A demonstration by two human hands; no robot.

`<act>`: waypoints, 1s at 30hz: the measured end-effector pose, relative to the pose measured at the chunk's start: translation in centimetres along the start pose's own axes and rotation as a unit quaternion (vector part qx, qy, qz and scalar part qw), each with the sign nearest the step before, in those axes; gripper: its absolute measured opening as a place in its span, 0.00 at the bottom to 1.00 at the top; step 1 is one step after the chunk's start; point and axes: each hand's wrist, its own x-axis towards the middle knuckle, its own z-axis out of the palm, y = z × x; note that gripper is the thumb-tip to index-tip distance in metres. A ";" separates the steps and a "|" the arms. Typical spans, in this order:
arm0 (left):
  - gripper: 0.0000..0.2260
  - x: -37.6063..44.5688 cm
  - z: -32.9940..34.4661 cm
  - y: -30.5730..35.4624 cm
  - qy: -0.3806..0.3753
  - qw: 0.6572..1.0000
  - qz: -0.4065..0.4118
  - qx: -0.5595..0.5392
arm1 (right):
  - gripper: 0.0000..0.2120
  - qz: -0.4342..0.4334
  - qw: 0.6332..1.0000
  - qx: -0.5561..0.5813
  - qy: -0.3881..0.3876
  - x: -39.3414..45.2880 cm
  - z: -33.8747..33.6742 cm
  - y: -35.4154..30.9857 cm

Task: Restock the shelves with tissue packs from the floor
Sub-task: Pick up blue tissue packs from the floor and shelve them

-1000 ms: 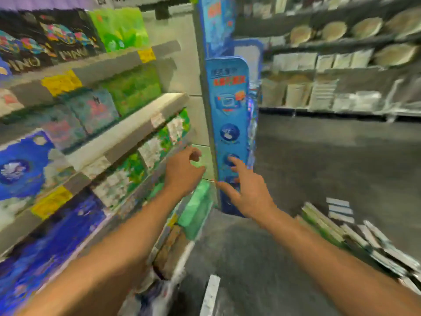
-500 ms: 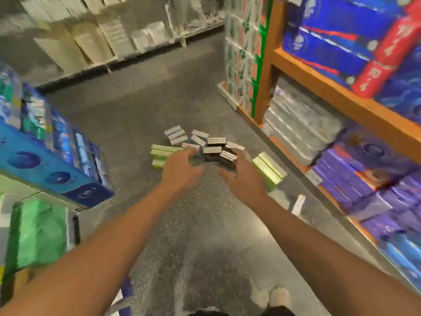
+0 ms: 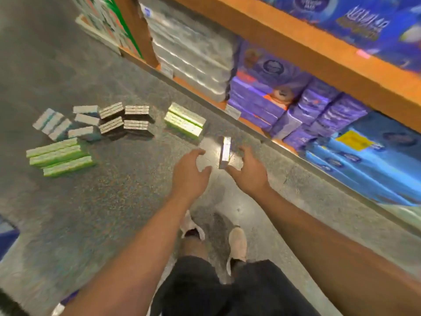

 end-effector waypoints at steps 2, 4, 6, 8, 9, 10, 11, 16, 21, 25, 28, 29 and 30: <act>0.20 4.0 2.3 -1.6 -0.026 1.000 -0.015 -0.003 | 0.32 0.034 0.999 0.004 0.004 4.1 2.2 2.0; 0.19 9.0 4.9 -4.1 -0.052 0.998 -0.030 0.002 | 0.32 0.065 0.998 0.008 0.015 8.9 5.4 4.3; 0.19 14.4 7.9 -7.2 -0.063 0.997 -0.041 0.011 | 0.34 0.114 0.993 0.024 0.014 14.0 9.0 7.3; 0.20 20.0 11.7 -10.9 -0.081 0.995 -0.037 0.046 | 0.36 0.174 0.984 0.041 0.021 19.5 12.8 11.0; 0.22 22.8 13.6 -13.1 -0.098 0.992 -0.027 0.073 | 0.37 0.198 0.979 0.044 0.026 22.2 14.9 12.8; 0.23 25.5 15.5 -15.3 -0.117 0.988 -0.020 0.098 | 0.37 0.217 0.975 0.042 0.027 24.9 17.1 14.7; 0.23 27.9 17.4 -17.4 -0.135 0.984 -0.019 0.115 | 0.38 0.233 0.972 0.036 0.021 27.3 19.3 16.5; 0.25 36.4 25.1 -25.8 -0.175 0.976 -0.024 0.128 | 0.38 0.260 0.965 -0.007 0.012 36.8 30.6 23.5; 0.26 38.4 27.7 -29.8 -0.175 0.978 -0.033 0.105 | 0.32 0.325 0.944 -0.020 0.055 41.5 36.2 26.0; 0.25 38.6 25.7 -29.0 -0.156 0.983 -0.042 0.082 | 0.24 0.329 0.941 -0.037 0.071 40.2 34.9 24.6; 0.24 38.0 22.1 -26.1 -0.142 0.986 -0.051 0.065 | 0.19 0.273 0.959 -0.026 0.066 37.5 30.8 20.5; 0.24 37.7 20.8 -24.7 -0.135 0.988 -0.054 0.058 | 0.18 0.240 0.969 -0.020 0.060 36.4 29.1 18.9; 0.25 37.5 19.5 -23.2 -0.125 0.989 -0.059 0.053 | 0.18 0.205 0.977 -0.007 0.050 35.2 27.2 17.4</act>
